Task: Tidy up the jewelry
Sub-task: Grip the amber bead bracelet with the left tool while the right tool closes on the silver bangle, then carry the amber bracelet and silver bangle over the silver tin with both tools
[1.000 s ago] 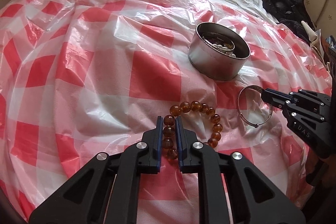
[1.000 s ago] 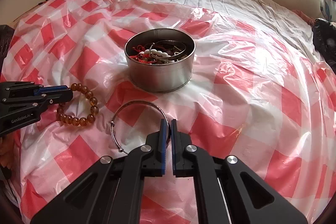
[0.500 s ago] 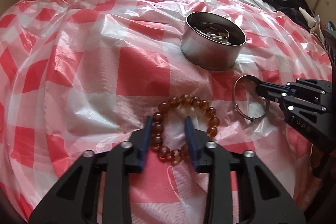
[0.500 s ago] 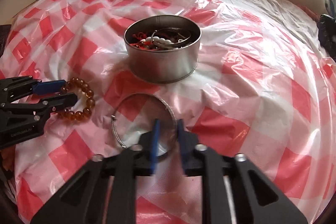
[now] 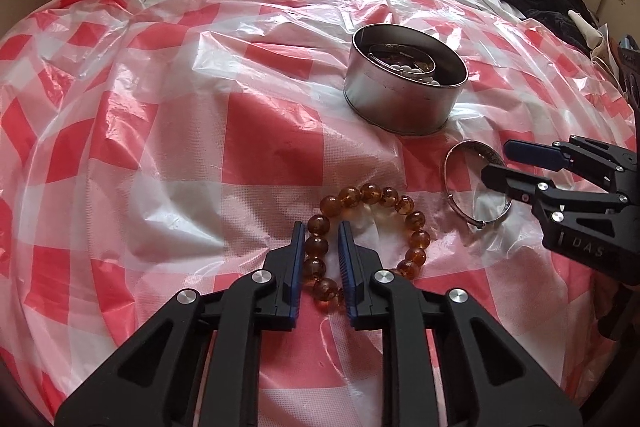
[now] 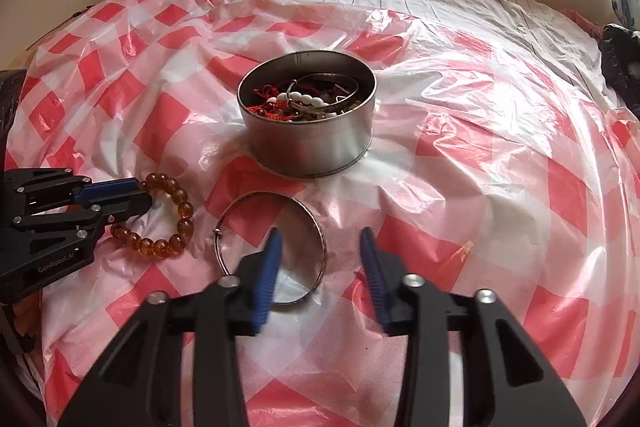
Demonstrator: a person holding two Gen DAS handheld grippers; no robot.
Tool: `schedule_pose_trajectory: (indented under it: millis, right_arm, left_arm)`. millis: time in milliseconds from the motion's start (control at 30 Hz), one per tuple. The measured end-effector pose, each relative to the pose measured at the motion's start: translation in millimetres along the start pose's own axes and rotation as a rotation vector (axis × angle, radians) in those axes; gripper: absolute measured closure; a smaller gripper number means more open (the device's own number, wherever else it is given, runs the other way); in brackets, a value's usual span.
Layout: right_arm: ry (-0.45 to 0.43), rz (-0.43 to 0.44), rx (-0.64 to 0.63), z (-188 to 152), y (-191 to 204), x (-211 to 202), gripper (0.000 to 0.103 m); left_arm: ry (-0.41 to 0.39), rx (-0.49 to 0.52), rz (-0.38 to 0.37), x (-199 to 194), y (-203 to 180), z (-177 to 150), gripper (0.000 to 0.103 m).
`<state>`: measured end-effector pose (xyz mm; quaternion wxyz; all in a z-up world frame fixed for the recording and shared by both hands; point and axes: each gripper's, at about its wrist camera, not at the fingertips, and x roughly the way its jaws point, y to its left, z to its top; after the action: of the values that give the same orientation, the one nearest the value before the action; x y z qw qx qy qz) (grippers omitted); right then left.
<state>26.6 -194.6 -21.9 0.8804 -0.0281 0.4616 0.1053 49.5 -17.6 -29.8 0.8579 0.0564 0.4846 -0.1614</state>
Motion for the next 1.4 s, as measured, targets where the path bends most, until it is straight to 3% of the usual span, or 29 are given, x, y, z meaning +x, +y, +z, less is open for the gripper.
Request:
schedule_pose_trajectory:
  millis: [167,300,533,733,967,1067,1400]
  right_arm:
    - [0.005,0.016,-0.013,-0.2,5.0,3.3,0.061]
    - [0.015,0.013,0.001,-0.8,2.3,6.6,0.061]
    - [0.004,0.022,0.024,-0.2,-0.8,4.3,0.061]
    - [0.024,-0.020,0.011,-1.6,-2.2,9.6,0.061]
    - [0.038,-0.029,-0.050,-4.0,8.5,12.5,0.078]
    - [0.039,-0.036,-0.067,-4.6,11.3,12.9,0.095]
    - [0.062,0.043,-0.095,-5.1,18.4,8.5,0.098]
  left_arm:
    - [-0.003,-0.010,0.004,0.2,4.5,0.4,0.082]
    - [-0.009,-0.010,0.012,0.1,4.7,0.4,0.072]
    - [-0.010,0.003,0.017,0.2,2.2,-0.1,0.069]
    - [-0.011,0.019,0.028,1.6,-0.3,-0.8,0.067]
    - [-0.010,0.027,0.036,2.8,-2.0,-0.7,0.066]
    - [-0.011,0.030,0.039,3.0,-2.4,-0.8,0.065]
    - [-0.009,0.040,0.044,4.1,-4.3,-1.4,0.063]
